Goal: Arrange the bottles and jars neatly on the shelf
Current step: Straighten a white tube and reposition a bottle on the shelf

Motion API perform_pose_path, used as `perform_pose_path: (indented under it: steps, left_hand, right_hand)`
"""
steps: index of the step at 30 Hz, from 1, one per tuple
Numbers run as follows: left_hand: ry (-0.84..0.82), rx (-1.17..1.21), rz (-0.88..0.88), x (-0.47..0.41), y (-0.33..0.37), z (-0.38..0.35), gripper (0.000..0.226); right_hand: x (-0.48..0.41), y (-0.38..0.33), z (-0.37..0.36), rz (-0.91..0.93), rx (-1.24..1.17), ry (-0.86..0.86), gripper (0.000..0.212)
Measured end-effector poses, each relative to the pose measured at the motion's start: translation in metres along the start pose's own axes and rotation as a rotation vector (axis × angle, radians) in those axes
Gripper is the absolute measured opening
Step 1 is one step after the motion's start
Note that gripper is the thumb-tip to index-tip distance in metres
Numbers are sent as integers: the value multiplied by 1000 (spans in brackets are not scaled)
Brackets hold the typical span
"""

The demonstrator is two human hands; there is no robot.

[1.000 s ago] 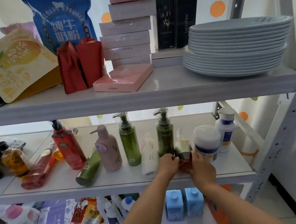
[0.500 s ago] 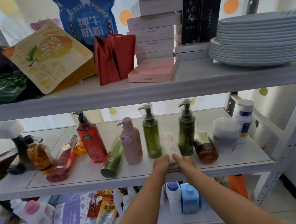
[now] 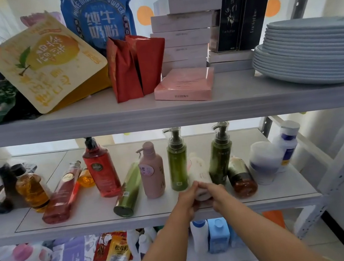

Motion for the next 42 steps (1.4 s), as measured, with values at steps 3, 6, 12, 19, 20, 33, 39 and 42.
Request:
perform_pose_path:
  steps: [3,6,12,19,20,33,39,42]
  left_hand:
    - [-42,90,-12,2,-2,-1,35]
    - [-43,79,-5,5,-5,-2,40]
    - [-60,34,-10,25,-9,-17,43]
    - [58,-60,-97,64,-32,-40,56]
    - [72,-53,-104,73,-35,-42,50]
    - [262,18,-193,159,-21,2,36]
    - [194,-2,-192,149,-2,23,50]
    - [165,-61,-154,142,-5,33,42]
  right_hand:
    - [5,8,2,-18,-112,-32,53]
    - [12,18,7,-32,-184,-65,57]
    - [51,30,15,-17,-262,-196,43]
    - [98,43,39,6,-245,-328,39]
    - [104,44,41,9,-237,-342,41]
    - [154,-26,4,264,659,-330,66]
    - [153,-116,-43,623,1022,-134,69]
    - [141,-140,-64,716,1219,-49,74]
Point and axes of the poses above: each hand's wrist, its own x-axis away from the middle knuckle, its own z-axis out of the back of the hand, y = z × x, the point moved 4 cm from there along -x, towards the middle knuckle, and after that the axes turned 11 degrees about -y, right-handed, at the moved point
